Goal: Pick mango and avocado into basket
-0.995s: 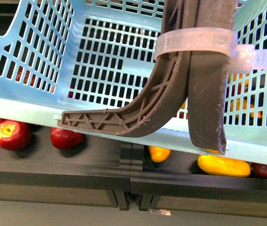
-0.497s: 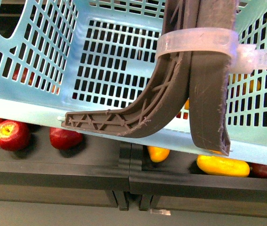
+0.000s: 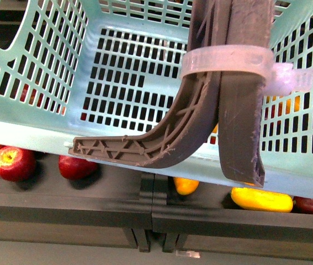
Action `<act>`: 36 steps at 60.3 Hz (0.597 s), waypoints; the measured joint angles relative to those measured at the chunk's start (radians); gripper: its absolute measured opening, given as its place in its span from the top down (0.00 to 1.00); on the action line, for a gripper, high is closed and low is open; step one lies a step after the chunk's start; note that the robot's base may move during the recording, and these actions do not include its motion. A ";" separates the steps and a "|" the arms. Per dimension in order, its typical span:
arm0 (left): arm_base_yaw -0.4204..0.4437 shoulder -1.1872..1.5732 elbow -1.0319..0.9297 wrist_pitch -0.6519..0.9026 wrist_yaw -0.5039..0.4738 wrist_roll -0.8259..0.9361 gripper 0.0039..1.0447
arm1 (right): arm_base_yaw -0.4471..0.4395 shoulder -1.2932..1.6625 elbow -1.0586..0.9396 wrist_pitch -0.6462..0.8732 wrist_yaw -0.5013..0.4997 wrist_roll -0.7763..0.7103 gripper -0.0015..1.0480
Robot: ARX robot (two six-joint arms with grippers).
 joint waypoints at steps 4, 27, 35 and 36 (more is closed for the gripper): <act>0.000 0.000 0.000 0.000 0.001 0.000 0.90 | 0.101 0.028 -0.018 0.019 0.072 0.001 0.38; 0.000 0.000 0.000 0.000 0.000 0.000 0.90 | 0.293 0.128 -0.031 0.079 0.269 -0.042 0.18; -0.001 0.003 0.000 -0.002 0.006 -0.003 0.90 | 0.269 0.079 -0.059 0.118 0.369 -0.099 0.09; -0.001 0.005 0.000 -0.002 0.004 -0.005 0.90 | 0.266 0.073 -0.062 0.122 0.376 -0.105 0.09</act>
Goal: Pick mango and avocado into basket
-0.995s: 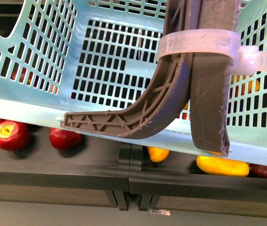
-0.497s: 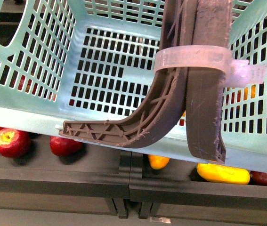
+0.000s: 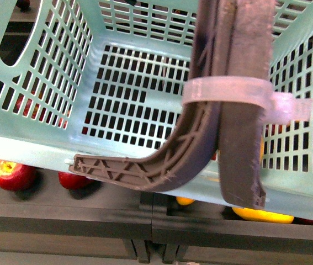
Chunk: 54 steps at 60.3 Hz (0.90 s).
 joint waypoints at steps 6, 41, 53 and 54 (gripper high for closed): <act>-0.001 0.004 0.000 0.000 -0.005 0.000 0.90 | -0.049 -0.079 -0.032 0.018 0.049 -0.042 0.08; 0.001 0.004 0.000 0.000 -0.005 0.002 0.90 | -0.296 -0.704 -0.377 -0.266 0.009 -0.114 0.08; 0.000 0.005 0.000 0.000 -0.004 0.003 0.90 | -0.296 -0.709 -0.381 -0.266 0.009 -0.125 0.08; 0.000 0.005 0.000 0.000 -0.003 0.003 0.90 | -0.296 -0.709 -0.381 -0.266 0.009 -0.126 0.08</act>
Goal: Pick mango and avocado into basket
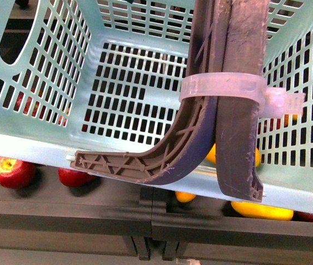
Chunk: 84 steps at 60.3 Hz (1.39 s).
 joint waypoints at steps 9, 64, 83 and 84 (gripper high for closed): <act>0.000 0.000 0.000 0.000 0.001 0.000 0.90 | 0.000 -0.001 0.000 0.000 0.000 -0.006 0.08; 0.001 0.003 0.000 0.000 -0.009 0.005 0.90 | 0.000 -0.003 -0.001 0.000 0.003 -0.008 0.08; 0.000 0.003 0.000 0.000 0.006 0.003 0.90 | 0.000 -0.003 -0.001 0.000 0.003 -0.010 0.08; 0.000 0.003 0.000 0.000 0.006 0.003 0.90 | 0.000 -0.002 -0.001 0.000 0.003 -0.010 0.08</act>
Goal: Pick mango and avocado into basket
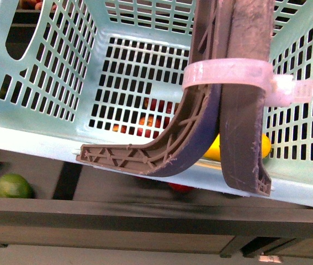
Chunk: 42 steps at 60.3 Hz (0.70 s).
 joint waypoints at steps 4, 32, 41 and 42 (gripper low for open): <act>0.000 0.000 0.000 0.000 -0.004 -0.003 0.90 | 0.000 0.002 0.000 0.000 0.000 0.000 0.08; 0.001 0.000 0.000 0.000 -0.003 0.000 0.90 | 0.000 -0.001 -0.002 0.000 -0.002 0.000 0.08; 0.001 0.000 0.000 0.000 -0.003 0.000 0.90 | 0.001 0.000 -0.002 0.000 0.000 0.000 0.08; 0.000 0.000 0.000 0.000 -0.003 0.000 0.90 | 0.001 0.000 -0.003 0.000 0.000 0.000 0.08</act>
